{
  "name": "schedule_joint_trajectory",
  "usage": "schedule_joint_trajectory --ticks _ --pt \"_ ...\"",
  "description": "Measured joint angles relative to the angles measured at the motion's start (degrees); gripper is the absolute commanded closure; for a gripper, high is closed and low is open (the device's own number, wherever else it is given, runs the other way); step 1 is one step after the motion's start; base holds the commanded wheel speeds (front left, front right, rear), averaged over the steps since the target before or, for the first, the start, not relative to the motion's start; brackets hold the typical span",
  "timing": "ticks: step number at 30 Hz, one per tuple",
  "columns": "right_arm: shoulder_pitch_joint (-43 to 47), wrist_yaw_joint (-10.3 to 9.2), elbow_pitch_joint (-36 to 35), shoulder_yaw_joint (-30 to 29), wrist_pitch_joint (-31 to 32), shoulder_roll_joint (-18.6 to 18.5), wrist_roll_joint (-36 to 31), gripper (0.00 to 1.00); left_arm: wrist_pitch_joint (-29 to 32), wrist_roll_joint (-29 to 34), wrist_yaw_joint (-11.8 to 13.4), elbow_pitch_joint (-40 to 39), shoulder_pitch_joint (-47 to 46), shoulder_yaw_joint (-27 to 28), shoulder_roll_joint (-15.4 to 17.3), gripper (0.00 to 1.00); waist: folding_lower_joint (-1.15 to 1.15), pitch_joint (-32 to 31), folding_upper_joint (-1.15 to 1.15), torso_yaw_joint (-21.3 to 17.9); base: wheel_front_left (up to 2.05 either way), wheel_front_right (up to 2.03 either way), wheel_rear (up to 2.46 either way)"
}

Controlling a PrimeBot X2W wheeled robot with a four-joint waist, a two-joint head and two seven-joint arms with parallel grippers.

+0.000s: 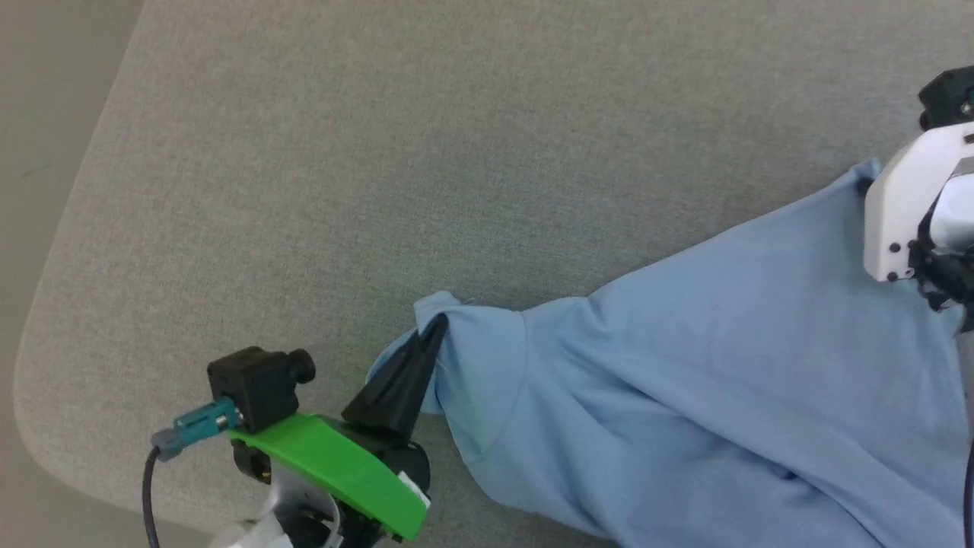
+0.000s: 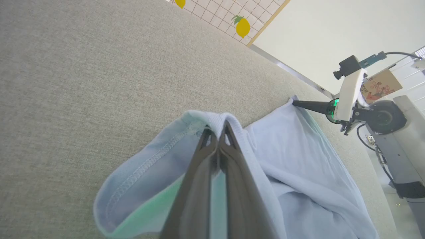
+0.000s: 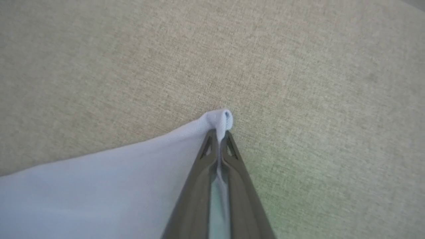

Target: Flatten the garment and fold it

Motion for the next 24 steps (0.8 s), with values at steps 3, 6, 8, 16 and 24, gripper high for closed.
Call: schedule_joint_trajectory --ticks 3,6,8,16,24 --pt "0.74 0.01 0.57 -0.68 -3.33 1.21 0.58 1.00 -0.08 -0.70 -0.29 1.00 -0.85 0.73 0.02 1.00 0.00 -1.57 0.00 -0.65 0.00 0.00 0.00" --pt "1.29 0.01 1.25 -2.01 -7.11 2.47 0.78 1.00 -0.33 -3.01 -0.80 2.76 -3.81 2.54 -0.49 1.00 0.00 -3.81 0.00 -1.51 0.00 0.00 0.00" --pt "1.31 0.01 1.58 -2.98 -9.59 3.38 0.71 1.00 -0.65 -2.22 -0.79 4.89 -7.19 4.25 0.19 1.00 0.00 -5.59 0.00 -2.21 0.00 0.00 0.00" --pt "0.35 0.01 2.24 -6.35 -17.95 7.86 0.24 1.00 1.82 3.79 0.49 15.27 -23.99 6.69 4.36 1.00 -0.01 -14.34 0.00 -5.81 0.00 0.00 0.00" --pt "-7.86 0.01 3.01 -7.25 -21.28 8.46 -1.65 1.00 5.50 5.87 -1.11 24.92 -39.75 6.12 6.87 1.00 -0.01 -21.56 0.00 -9.53 0.00 0.00 0.00"
